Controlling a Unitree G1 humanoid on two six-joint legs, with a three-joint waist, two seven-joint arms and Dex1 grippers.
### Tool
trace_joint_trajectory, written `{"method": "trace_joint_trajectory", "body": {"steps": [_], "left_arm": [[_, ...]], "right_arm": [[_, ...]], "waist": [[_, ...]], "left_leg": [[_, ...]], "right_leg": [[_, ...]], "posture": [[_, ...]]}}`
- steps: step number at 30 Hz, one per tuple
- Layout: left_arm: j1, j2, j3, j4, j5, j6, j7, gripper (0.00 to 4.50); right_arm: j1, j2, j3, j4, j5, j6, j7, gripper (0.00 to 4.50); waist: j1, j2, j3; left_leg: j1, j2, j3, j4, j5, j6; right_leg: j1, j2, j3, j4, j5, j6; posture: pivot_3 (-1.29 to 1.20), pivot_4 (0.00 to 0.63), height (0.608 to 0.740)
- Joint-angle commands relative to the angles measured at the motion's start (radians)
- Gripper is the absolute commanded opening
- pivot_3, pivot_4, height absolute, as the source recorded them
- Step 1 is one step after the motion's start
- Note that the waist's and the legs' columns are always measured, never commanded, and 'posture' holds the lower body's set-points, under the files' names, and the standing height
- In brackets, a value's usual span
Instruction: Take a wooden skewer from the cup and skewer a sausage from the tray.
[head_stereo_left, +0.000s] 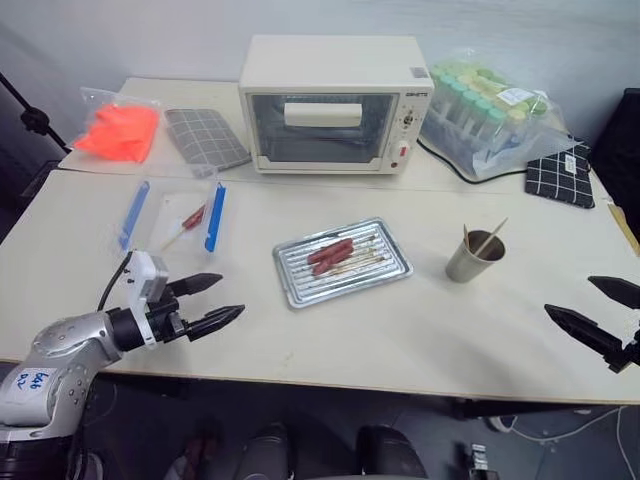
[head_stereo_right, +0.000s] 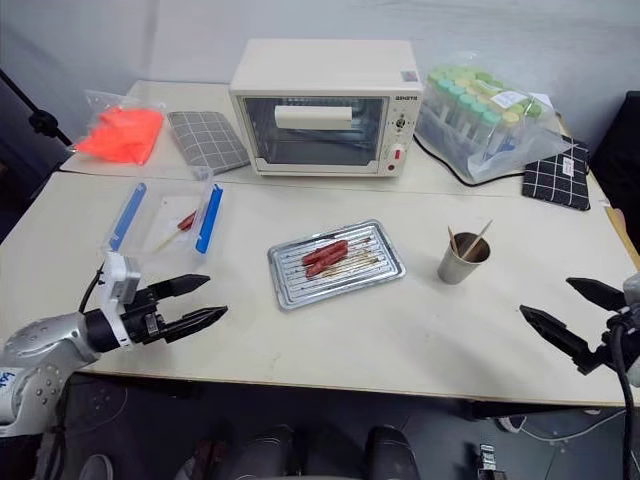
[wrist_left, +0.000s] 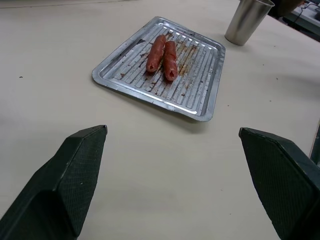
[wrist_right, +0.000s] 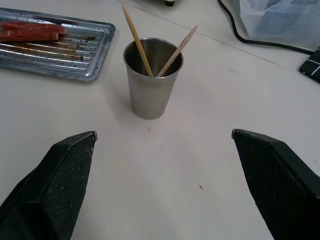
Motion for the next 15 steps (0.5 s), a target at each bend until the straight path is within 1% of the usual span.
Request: {"method": "trace_joint_trajectory", "body": {"steps": [1,5,8,12,15], "left_arm": [[0.01,0.012,0.006,-0.027,0.001,-0.017,-0.009,4.48],[0.018,0.012,-0.001,-0.031,0.015,-0.01,0.011,4.48],[0.025,0.001,-0.001,-0.028,0.019,-0.013,0.025,4.48],[0.026,-0.002,-0.005,-0.029,0.001,-0.009,0.015,4.48],[0.016,-0.005,-0.014,-0.026,0.019,-0.025,0.026,4.48]], "right_arm": [[0.004,0.014,-0.004,-0.032,0.006,0.002,-0.009,4.5],[0.003,0.016,0.004,-0.033,0.0,0.0,-0.016,4.5],[-0.004,0.03,0.021,-0.041,-0.013,-0.002,-0.048,4.5],[-0.001,0.053,0.018,-0.055,0.02,0.023,-0.073,4.5],[0.003,0.064,0.022,-0.072,0.01,0.025,-0.092,4.5]], "waist": [[0.0,0.0,0.0],[0.0,0.0,0.0],[0.0,0.0,0.0],[0.0,0.0,0.0],[0.0,0.0,0.0]], "left_leg": [[0.0,0.0,0.0,0.0,0.0,0.0],[0.001,0.0,0.001,0.0,0.0,0.0],[0.002,0.0,0.002,-0.001,0.0,0.0],[0.003,0.0,0.003,-0.001,0.0,0.0],[0.003,0.0,0.003,-0.002,-0.001,0.0]], "right_leg": [[0.0,0.0,0.0,0.0,0.0,0.0],[0.0,0.0,0.002,0.0,0.0,0.0],[0.0,0.0,0.003,0.0,0.0,0.0],[0.0,0.0,0.004,0.0,0.0,0.0],[0.0,-0.001,0.004,0.0,0.0,0.0]], "posture": [[0.0,0.15,0.74],[0.0,0.15,0.74],[0.0,0.15,0.74],[0.0,0.15,0.74],[0.0,0.15,0.74]]}}
